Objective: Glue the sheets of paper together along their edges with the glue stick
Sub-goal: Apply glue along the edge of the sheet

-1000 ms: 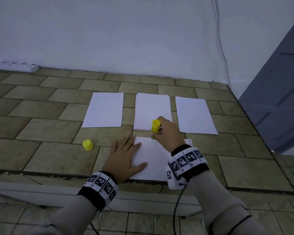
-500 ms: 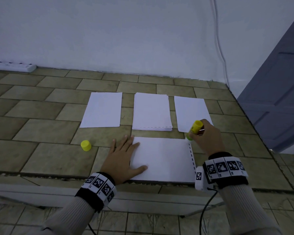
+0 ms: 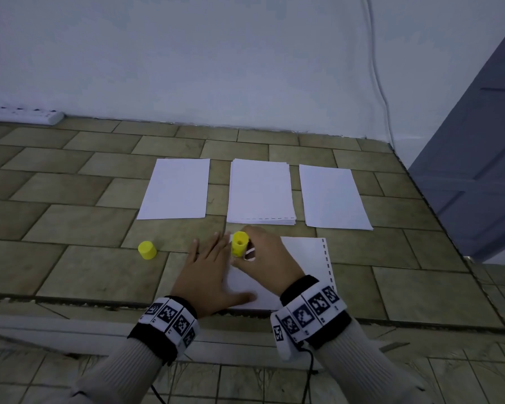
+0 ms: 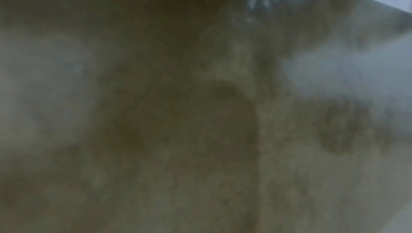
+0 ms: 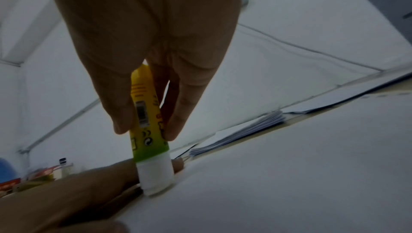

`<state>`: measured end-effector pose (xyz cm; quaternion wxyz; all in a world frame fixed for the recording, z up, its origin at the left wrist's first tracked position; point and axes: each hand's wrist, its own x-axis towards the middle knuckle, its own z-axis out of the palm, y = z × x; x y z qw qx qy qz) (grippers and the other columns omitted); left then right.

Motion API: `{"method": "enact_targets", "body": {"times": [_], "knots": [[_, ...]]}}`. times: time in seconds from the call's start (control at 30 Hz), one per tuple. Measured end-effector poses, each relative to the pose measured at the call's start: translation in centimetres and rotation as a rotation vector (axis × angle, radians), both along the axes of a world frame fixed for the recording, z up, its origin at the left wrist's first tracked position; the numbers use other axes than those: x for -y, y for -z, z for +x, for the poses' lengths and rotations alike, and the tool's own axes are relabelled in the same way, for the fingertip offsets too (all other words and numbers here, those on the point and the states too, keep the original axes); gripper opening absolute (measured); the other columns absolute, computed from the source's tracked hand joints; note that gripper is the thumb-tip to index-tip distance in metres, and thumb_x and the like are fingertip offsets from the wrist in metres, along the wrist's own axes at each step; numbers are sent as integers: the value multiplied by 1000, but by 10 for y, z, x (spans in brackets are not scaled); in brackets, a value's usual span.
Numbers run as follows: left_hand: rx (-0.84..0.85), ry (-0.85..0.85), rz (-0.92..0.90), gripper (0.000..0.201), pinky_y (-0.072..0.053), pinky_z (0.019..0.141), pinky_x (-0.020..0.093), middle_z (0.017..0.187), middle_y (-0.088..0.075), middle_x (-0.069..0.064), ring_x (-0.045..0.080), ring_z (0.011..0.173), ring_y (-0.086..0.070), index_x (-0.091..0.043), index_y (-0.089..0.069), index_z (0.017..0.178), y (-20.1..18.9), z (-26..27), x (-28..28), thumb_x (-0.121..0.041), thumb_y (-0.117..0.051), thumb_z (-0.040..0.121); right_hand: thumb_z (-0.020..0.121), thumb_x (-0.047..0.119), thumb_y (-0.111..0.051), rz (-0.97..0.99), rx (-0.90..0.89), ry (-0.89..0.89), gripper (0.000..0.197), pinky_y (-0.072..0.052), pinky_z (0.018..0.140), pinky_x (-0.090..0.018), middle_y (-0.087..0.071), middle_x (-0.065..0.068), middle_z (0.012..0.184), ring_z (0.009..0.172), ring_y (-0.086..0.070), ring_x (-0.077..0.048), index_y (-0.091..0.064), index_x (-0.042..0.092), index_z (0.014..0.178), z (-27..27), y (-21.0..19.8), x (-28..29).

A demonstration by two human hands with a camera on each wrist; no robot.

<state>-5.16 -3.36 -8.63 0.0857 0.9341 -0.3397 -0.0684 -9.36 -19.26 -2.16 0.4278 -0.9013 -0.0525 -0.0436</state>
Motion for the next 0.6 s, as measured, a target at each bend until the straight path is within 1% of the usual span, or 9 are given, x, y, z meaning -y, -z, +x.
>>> {"method": "enact_targets", "body": {"times": [0.03, 0.07, 0.13, 0.2, 0.27, 0.37, 0.5, 0.57, 0.6], "knots": [[5, 13, -26, 117, 5, 119, 54, 163, 2, -6, 12, 147, 15, -31, 5, 153, 1, 0, 0, -101, -19, 62, 79, 13, -73, -31, -3, -8, 19, -52, 79, -42, -60, -9, 93, 85, -58, -23, -58, 9, 91, 3, 2, -4], [8, 22, -49, 116, 5, 119, 54, 163, 0, -6, 12, 147, 14, -31, 5, 152, 2, -1, -1, -101, -19, 62, 79, 15, -72, -55, -12, -15, 23, -51, 80, -43, -60, -10, 96, 88, -58, -24, -58, 7, 95, 5, 4, -6], [11, 27, -61, 116, 5, 120, 54, 161, 0, -9, 14, 148, 11, -30, 3, 152, 2, -1, -1, -100, -21, 63, 80, 16, -71, -78, -15, -16, 24, -51, 80, -44, -60, -11, 98, 90, -58, -25, -58, 7, 99, 7, 5, -8], [2, 16, -38, 117, 6, 120, 52, 161, 4, -10, 14, 150, 11, -31, 0, 154, 1, 1, -1, -100, -22, 63, 80, 15, -70, -90, -6, -6, 21, -51, 79, -44, -60, -9, 95, 87, -57, -24, -58, 7, 96, 5, 4, -5], [-16, -3, 17, 125, 8, 120, 51, 163, 7, -8, 12, 149, 14, -23, -3, 156, 1, 1, 0, -101, -22, 61, 80, 13, -68, -94, 3, 17, 15, -51, 77, -43, -60, -7, 90, 83, -57, -21, -57, 9, 90, 0, 2, 4], [-33, -30, 52, 133, 8, 120, 50, 163, 9, -7, 10, 148, 15, -19, -3, 156, -1, 1, 0, -103, -14, 54, 79, 11, -67, -54, 20, 73, 12, -52, 73, -41, -60, -5, 83, 77, -58, -20, -55, 10, 81, -10, 1, 26], [-23, -31, 75, 135, 6, 120, 50, 163, 10, -7, 10, 148, 15, -19, -2, 156, 0, 1, 0, -103, -7, 51, 81, 9, -66, -50, 56, 172, 11, -52, 67, -40, -62, -11, 77, 71, -60, -24, -57, 2, 79, -29, 3, 62], [-21, -28, 85, 134, 7, 120, 50, 163, 10, -6, 10, 148, 16, -19, -2, 156, 0, 1, 0, -103, -6, 51, 81, 10, -69, -89, 74, 222, 13, -53, 65, -37, -63, -10, 75, 69, -62, -23, -58, 3, 79, -38, 3, 80], [-24, -26, 86, 134, 7, 120, 50, 163, 11, -6, 10, 148, 17, -19, -2, 156, -1, 0, 0, -103, -6, 51, 80, 9, -70, -103, 88, 245, 13, -54, 65, -33, -62, -8, 74, 68, -62, -21, -58, 4, 78, -42, 4, 89]]}}
